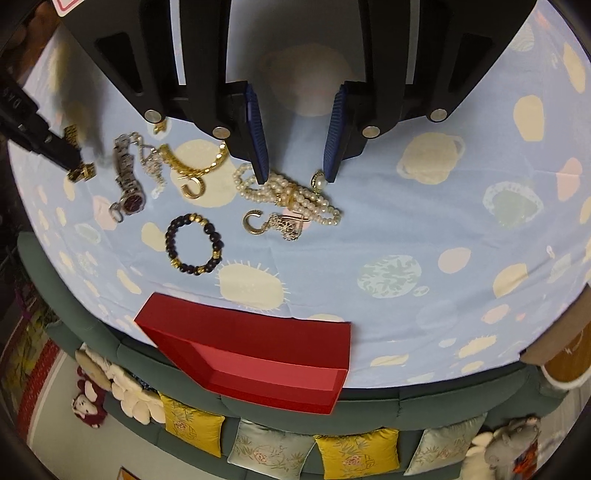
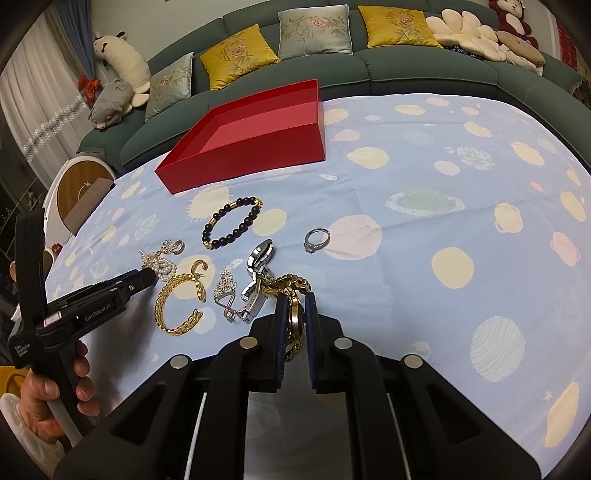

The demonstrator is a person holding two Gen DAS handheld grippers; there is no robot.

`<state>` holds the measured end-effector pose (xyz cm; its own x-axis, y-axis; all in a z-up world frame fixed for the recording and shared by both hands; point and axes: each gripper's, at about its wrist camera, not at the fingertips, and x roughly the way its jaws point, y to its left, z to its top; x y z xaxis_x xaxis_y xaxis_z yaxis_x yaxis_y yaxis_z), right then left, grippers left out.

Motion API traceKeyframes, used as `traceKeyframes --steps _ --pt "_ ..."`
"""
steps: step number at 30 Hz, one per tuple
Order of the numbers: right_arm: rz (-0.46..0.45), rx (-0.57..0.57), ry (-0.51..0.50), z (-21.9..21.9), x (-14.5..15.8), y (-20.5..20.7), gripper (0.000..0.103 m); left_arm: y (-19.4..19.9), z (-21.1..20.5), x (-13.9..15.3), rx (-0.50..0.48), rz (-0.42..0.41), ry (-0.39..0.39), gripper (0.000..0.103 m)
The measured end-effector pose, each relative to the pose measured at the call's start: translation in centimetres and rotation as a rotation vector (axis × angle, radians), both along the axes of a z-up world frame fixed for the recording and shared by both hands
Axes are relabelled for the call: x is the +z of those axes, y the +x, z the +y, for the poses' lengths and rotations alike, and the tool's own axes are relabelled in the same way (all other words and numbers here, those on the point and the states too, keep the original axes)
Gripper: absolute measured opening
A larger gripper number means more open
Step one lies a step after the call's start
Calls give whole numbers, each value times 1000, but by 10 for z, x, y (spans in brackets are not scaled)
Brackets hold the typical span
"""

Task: Organize jewelry
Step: 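Lift the pearl necklace with the left tool while the right tool holds the gold watch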

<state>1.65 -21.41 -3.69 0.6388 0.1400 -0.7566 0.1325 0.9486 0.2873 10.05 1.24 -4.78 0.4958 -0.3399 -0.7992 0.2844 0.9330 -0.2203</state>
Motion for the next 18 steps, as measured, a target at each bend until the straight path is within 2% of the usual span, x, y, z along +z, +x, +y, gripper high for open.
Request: traceKeyframes --steps 2,3,4,5,9,10,11,13,15,17,18 --pt "-3 2 -2 1 1 0 9 1 0 9 16 -13 -71 34" --pt "-3 3 -1 2 1 0 9 2 -3 12 26 -19 -69 37" --pt "-3 3 -3 2 1 0 9 5 -6 13 46 -20 -54 47" --pt "-2 3 -5 2 0 1 9 8 -9 13 76 -25 -39 50" --pt "6 2 -9 2 -3 1 9 18 -22 -5 155 -2 57 50" --pt "8 2 -9 2 -3 1 9 14 -25 -3 159 -39 92 51" --pt "9 3 -8 1 -3 1 9 11 -29 -3 150 -42 123 52" --pt "9 3 -7 1 -4 1 9 5 -29 0 131 -52 142 52" --pt "9 6 -4 1 -4 1 9 -1 -20 2 122 -47 130 47" --pt "7 13 -4 3 -3 1 9 -9 -11 5 111 -46 130 34" --pt "5 17 -4 4 -3 1 9 -12 -6 6 106 -42 121 33"
